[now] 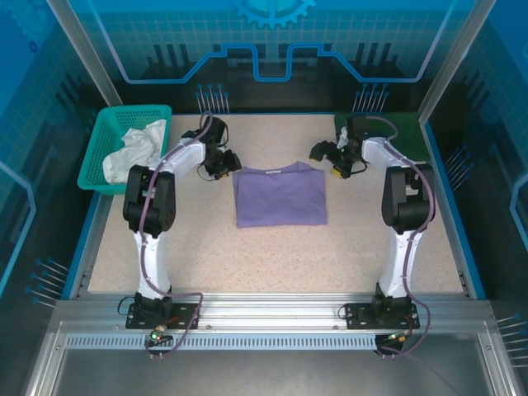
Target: Fold and stack the t-shirts
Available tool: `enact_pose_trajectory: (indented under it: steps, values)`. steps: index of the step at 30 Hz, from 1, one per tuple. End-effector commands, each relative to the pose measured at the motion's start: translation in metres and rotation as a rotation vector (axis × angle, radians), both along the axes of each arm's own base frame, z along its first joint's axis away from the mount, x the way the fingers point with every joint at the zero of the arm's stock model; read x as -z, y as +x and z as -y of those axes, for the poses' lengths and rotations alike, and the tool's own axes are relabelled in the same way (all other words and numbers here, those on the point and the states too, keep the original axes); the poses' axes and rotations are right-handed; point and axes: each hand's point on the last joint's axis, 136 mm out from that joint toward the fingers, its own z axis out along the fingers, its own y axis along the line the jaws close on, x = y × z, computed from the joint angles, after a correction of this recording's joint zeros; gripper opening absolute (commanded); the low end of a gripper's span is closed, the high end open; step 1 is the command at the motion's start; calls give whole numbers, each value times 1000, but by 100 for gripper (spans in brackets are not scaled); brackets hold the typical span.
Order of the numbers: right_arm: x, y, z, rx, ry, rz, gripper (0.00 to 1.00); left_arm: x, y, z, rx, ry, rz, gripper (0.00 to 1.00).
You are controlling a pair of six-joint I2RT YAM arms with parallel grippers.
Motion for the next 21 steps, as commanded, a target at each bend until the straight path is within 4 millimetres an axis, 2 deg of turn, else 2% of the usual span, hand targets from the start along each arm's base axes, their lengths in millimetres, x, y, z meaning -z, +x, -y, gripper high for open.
enact_pose_trajectory:
  steps: [1, 3, 7, 10, 14, 18, 21]
  values:
    - [-19, -14, -9, -6, 27, 3, 91, -38, -6, 3, -31, -64, 79, 54]
    - [-7, -20, -11, -26, 9, -12, 88, -31, -14, 13, 7, -114, 66, 59]
    - [15, -23, -20, -81, 17, -34, 81, -14, -24, 29, 73, -196, 4, 62]
    - [21, -17, -24, -117, -19, -25, 78, -8, -16, 40, 105, -240, -25, 63]
    - [33, -13, -31, -149, -60, -61, 71, 5, -4, 43, 100, -241, -57, 65]
    - [44, -18, -37, -183, -104, -87, 64, 24, -9, 46, 121, -211, -103, 64]
    - [53, -25, -39, -184, -106, -104, 55, 38, -22, 48, 145, -189, -141, 57]
